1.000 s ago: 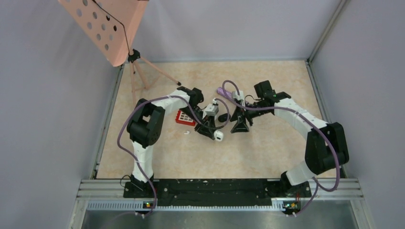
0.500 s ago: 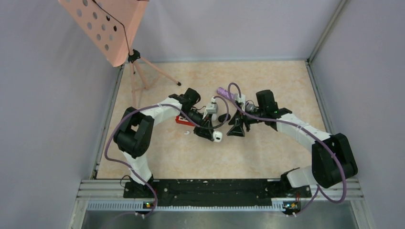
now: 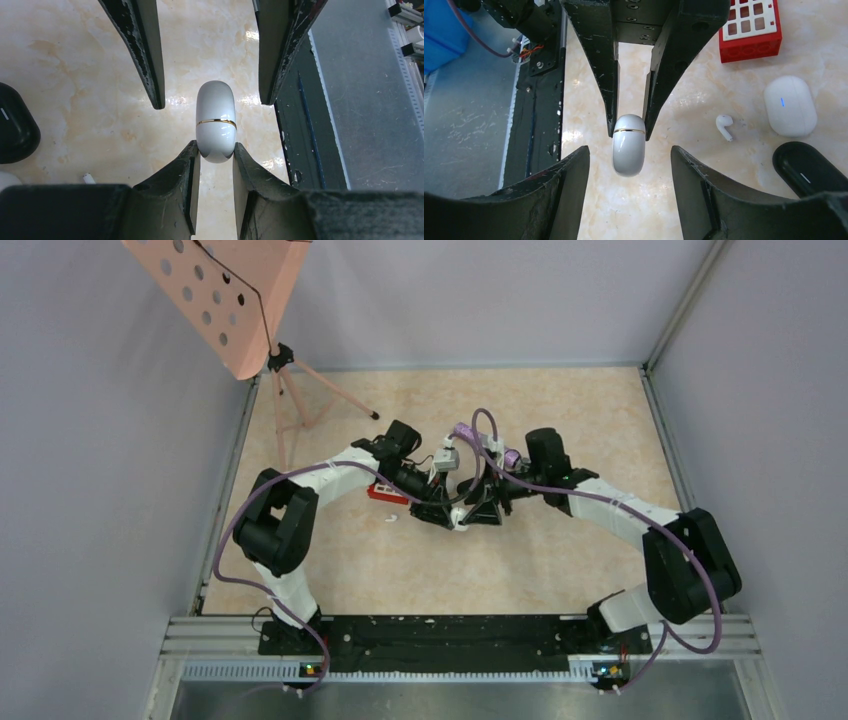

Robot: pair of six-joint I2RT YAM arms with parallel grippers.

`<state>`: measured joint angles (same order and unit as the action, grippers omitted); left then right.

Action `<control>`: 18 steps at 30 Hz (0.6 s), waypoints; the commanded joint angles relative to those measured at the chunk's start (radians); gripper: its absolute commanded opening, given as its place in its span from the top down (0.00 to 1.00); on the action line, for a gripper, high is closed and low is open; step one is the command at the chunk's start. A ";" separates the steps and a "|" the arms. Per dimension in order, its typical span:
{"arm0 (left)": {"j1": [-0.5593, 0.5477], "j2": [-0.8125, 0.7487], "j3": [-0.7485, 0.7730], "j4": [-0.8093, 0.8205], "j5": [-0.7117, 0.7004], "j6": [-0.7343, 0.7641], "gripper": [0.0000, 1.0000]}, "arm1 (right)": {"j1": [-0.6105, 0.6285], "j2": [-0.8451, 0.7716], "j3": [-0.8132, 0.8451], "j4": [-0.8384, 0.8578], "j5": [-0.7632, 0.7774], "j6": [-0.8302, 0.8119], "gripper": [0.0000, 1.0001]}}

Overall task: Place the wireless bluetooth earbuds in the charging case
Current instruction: Adjust the charging case.

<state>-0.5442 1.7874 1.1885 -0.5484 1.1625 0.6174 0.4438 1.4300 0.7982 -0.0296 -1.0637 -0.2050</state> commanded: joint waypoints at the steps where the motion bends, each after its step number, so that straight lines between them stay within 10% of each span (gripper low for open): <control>1: -0.004 -0.019 0.017 0.019 0.037 -0.019 1.00 | 0.020 0.027 0.019 0.061 -0.036 0.021 0.44; 8: -0.004 -0.014 0.029 -0.013 0.035 -0.004 1.00 | 0.020 0.072 0.039 0.033 -0.051 0.003 0.66; 14: -0.004 -0.012 0.031 -0.006 0.029 -0.021 1.00 | 0.023 0.069 0.041 0.062 -0.068 0.033 0.61; 18: -0.005 -0.016 0.023 0.070 -0.003 -0.118 1.00 | 0.030 0.089 0.053 0.063 -0.101 0.041 0.79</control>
<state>-0.5449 1.7878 1.1896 -0.5472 1.1545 0.5835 0.4541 1.5013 0.8005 -0.0093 -1.1091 -0.1715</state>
